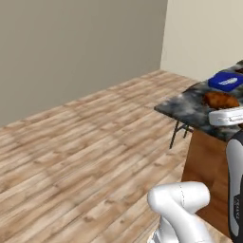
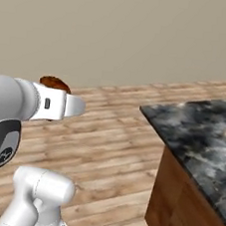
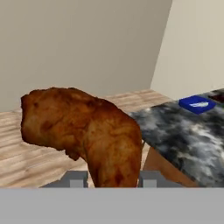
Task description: Gather the eggplant and carrot from the fridge and place them on a tray on the dining counter. Then gather the steak and chicken drumstick from the fridge and place them on the other tray.
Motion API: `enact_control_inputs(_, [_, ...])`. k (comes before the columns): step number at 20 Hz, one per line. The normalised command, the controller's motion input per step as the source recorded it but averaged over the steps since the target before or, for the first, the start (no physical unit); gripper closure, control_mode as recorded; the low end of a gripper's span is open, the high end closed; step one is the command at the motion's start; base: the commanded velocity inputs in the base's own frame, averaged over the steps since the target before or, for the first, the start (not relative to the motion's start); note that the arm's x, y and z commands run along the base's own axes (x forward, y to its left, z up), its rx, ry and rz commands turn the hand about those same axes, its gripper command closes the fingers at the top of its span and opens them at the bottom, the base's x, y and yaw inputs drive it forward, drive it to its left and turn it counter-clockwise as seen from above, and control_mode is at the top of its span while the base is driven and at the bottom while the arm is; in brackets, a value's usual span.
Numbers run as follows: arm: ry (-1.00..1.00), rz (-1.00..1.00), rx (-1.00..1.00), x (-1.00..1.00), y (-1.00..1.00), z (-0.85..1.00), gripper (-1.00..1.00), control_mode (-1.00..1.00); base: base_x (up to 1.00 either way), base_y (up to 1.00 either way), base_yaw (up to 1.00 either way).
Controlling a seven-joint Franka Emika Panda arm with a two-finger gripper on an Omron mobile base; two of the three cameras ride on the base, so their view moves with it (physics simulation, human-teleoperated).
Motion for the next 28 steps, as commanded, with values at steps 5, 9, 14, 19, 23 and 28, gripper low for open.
enact_control_inputs(5, [0.0,0.0,0.0,0.0,0.0,0.0,1.0,1.0,0.72,0.7,-0.35])
enact_control_inputs(9, [0.0,0.0,0.0,0.0,0.0,0.0,1.0,1.0,0.73,0.73,-0.34])
enact_control_inputs(14, [0.0,0.0,0.0,0.0,0.0,0.0,1.0,1.0,0.77,0.73,-0.32])
enact_control_inputs(19, [0.0,0.0,0.0,0.0,0.0,0.0,1.0,1.0,0.87,0.69,-0.28])
enact_control_inputs(23, [0.0,0.0,0.0,0.0,0.0,0.0,1.0,1.0,0.92,0.72,-0.27])
enact_control_inputs(28, [0.0,0.0,0.0,0.0,0.0,0.0,1.0,1.0,0.85,0.73,-0.29])
